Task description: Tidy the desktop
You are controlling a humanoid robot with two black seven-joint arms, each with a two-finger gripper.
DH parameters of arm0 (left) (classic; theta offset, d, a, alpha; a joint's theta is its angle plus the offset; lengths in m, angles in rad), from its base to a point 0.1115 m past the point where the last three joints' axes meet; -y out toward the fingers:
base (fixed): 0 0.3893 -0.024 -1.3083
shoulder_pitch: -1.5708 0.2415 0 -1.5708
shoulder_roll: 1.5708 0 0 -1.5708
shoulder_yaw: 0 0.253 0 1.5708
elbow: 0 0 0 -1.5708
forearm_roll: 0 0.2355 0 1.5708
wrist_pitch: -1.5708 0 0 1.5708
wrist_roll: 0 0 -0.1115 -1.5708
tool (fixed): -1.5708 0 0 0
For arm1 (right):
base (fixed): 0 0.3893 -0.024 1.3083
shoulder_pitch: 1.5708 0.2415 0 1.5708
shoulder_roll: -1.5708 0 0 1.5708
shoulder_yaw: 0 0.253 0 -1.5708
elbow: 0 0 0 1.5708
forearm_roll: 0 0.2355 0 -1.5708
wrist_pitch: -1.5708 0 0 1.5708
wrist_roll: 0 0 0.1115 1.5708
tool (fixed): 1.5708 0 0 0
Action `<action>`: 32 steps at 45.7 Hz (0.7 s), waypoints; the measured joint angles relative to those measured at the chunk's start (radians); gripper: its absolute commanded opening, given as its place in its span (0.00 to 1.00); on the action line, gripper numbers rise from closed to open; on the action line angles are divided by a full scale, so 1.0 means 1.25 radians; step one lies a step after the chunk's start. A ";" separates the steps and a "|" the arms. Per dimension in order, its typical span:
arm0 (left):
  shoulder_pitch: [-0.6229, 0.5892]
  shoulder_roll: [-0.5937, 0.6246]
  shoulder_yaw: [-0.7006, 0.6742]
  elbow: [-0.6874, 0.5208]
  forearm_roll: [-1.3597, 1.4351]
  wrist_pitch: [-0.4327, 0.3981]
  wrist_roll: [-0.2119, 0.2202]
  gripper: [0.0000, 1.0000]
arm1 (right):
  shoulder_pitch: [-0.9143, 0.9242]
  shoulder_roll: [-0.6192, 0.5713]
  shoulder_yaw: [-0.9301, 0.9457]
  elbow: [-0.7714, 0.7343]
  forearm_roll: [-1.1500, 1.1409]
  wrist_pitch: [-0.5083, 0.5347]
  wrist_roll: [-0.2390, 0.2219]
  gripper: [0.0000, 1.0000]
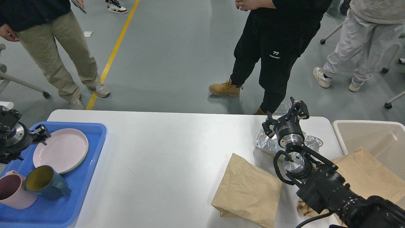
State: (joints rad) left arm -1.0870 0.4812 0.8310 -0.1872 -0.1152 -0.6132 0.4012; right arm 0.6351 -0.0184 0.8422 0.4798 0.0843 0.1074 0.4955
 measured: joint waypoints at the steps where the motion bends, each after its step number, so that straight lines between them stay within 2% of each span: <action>1: 0.000 0.000 0.000 0.000 0.000 -0.003 0.001 0.16 | 0.000 0.000 0.000 0.000 0.000 0.000 0.000 1.00; 3: 0.000 0.000 0.001 -0.001 0.001 -0.012 0.003 0.09 | 0.000 0.000 0.000 0.000 0.000 0.000 0.000 1.00; 4: 0.000 0.000 0.001 -0.001 0.001 -0.021 0.004 0.01 | 0.000 0.000 0.000 0.000 0.000 0.000 0.000 1.00; 5: 0.001 0.000 0.001 -0.001 0.001 -0.025 0.004 0.00 | 0.000 0.000 0.000 0.000 0.000 0.000 0.000 1.00; 12: 0.002 0.000 0.002 -0.002 0.001 -0.067 0.006 0.00 | 0.000 0.000 0.000 0.000 0.000 0.000 0.000 1.00; 19: 0.001 0.000 0.002 -0.002 0.001 -0.076 0.006 0.03 | 0.000 0.000 0.000 0.000 0.000 0.000 0.000 1.00; 23: 0.000 0.000 0.002 -0.002 0.001 -0.072 0.004 0.14 | 0.000 0.000 0.000 0.000 0.000 0.000 0.000 1.00; 28: -0.002 0.003 0.003 -0.001 0.001 -0.061 -0.001 0.43 | 0.000 0.000 0.000 0.000 0.000 0.000 0.000 1.00; 32: -0.004 0.002 0.003 0.000 0.001 -0.042 -0.003 0.50 | 0.000 0.000 0.000 0.000 0.000 0.000 0.000 1.00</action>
State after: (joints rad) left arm -1.0914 0.4844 0.8342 -0.1875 -0.1136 -0.6657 0.3971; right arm 0.6351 -0.0184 0.8422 0.4800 0.0844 0.1074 0.4955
